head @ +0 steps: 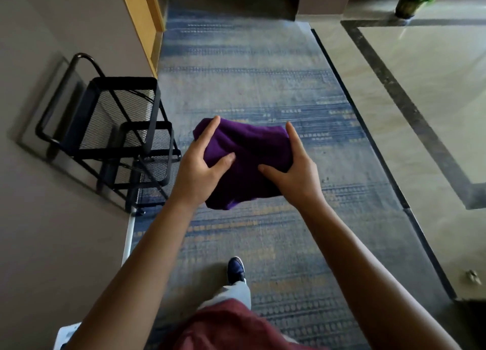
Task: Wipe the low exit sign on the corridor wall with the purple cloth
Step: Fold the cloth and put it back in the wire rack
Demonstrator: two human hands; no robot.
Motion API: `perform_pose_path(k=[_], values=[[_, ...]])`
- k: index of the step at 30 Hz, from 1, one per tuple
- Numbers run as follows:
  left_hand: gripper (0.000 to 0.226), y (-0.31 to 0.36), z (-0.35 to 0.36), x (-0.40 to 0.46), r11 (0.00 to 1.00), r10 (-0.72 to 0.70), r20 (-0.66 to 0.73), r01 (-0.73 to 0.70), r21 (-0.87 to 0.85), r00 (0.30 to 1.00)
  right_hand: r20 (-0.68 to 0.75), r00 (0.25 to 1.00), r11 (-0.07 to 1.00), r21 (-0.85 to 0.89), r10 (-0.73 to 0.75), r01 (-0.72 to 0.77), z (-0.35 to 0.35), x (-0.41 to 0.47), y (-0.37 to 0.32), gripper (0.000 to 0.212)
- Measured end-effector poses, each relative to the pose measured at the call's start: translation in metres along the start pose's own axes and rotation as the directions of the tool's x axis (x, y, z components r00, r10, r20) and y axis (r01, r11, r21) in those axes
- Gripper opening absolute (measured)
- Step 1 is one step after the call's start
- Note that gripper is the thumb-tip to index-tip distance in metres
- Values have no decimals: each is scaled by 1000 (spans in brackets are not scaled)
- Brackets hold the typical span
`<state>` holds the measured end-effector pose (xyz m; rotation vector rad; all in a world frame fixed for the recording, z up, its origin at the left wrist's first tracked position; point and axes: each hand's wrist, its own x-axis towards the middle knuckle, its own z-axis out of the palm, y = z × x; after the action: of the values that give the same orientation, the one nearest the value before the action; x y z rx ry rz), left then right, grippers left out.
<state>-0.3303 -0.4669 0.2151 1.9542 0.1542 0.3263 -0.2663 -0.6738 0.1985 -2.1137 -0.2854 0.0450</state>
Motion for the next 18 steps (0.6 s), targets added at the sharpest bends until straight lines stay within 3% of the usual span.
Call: perform_pose_path(k=[8,18], values=[[69,-23,-21,141,999,-36,-79,36,-2,996,96,995,1000,6,-16,16,32,166,-15,104],[69,-99,-41,271,988,-99,-416,139,69,904,399,895,973,-26,-201,230,125,373,-19,85]])
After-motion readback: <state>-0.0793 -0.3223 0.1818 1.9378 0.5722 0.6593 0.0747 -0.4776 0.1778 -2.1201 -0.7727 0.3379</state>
